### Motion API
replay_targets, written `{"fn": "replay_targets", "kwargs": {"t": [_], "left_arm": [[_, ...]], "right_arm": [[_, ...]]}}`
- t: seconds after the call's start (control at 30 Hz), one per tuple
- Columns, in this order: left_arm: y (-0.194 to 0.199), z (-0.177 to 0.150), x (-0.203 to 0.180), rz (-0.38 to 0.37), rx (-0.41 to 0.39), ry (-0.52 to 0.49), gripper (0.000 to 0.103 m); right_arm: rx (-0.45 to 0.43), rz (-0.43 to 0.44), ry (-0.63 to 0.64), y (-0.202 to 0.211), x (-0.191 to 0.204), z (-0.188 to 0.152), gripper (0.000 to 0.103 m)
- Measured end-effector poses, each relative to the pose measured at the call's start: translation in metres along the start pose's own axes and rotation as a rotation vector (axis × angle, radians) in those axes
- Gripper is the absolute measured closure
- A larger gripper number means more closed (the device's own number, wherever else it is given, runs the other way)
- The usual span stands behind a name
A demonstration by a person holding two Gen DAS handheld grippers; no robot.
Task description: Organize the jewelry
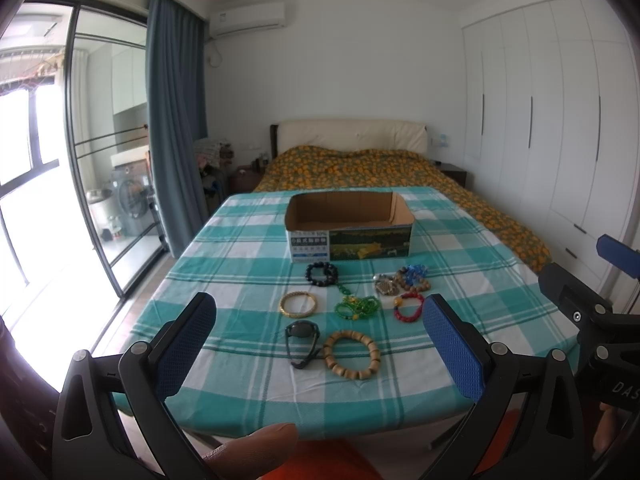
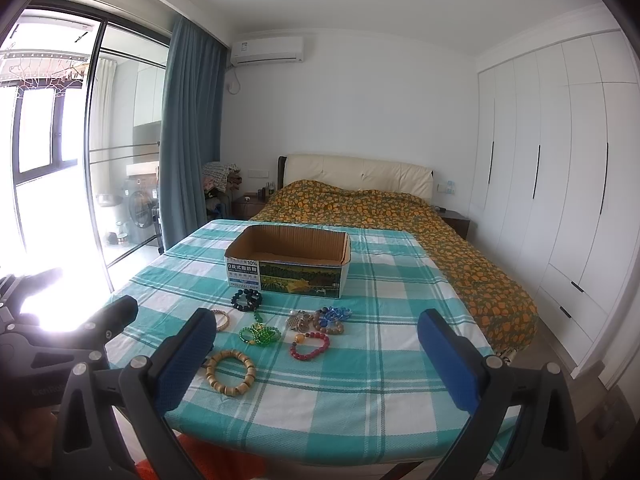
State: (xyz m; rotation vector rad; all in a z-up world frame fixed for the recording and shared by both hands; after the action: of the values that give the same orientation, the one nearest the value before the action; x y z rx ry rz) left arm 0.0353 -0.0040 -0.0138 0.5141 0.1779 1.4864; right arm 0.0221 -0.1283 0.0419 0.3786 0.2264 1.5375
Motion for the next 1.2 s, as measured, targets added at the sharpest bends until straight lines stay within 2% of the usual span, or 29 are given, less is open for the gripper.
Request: {"fn": "replay_targets", "kwargs": {"t": [1.2], "left_arm": [[-0.0027,-0.0022,-0.0007,-0.006,0.014,-0.003,0.0]], "right_arm": [[0.016,0.004,-0.005,-0.0035,0.0003,-0.0071,0.0]]}}
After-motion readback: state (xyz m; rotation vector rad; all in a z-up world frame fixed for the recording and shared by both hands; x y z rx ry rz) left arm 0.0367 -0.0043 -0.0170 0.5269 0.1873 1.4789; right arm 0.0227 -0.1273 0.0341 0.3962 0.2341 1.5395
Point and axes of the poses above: each gripper's, at about its wrist camera, not at the fingertips, and y roughly against the way its jaws point, x to its left, z to its top, the point moved 4 cm from there along -y, roughly the way its jaws point, and after that the axes turned 11 degrees about -y, right-handed, at the moved point
